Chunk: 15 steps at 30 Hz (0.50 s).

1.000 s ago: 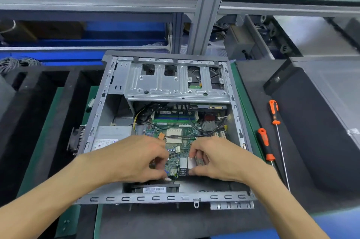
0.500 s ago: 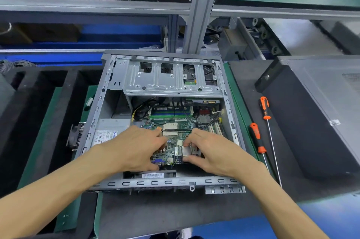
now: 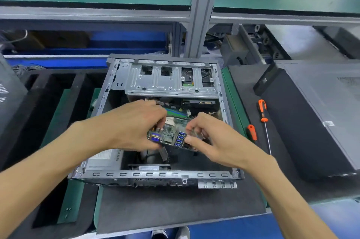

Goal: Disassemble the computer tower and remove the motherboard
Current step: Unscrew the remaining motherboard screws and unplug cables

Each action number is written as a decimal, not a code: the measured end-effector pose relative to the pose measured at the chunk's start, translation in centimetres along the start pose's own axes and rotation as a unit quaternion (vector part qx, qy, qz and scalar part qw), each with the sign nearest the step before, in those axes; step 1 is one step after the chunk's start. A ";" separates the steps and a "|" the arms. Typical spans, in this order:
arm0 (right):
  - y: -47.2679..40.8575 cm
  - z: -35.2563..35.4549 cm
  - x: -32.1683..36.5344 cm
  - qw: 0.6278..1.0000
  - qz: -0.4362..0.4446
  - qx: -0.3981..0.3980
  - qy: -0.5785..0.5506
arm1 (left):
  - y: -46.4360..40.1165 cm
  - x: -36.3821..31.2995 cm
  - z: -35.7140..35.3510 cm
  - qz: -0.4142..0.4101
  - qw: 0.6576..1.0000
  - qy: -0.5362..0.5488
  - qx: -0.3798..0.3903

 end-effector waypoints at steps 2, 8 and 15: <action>0.3 -0.2 0.2 1.000 0.005 -0.010 0.006 | 0.4 -0.5 0.5 -0.005 0.999 -0.032 -0.029; -0.7 0.6 2.0 0.997 0.008 -0.072 -0.026 | 2.2 -1.5 3.4 -0.021 0.980 -0.165 -0.104; 0.0 -1.1 3.9 0.999 0.013 -0.025 -0.038 | 5.2 -2.5 2.8 -0.037 0.981 -0.155 -0.108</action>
Point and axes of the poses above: each hand's wrist, its own y-axis away from the middle knuckle, its own z-axis out of the back of the hand, x = y × z, the point moved 10 cm from there along -y, towards the middle knuckle, and after that the axes turned 11 degrees about -y, right-handed, at the moved point
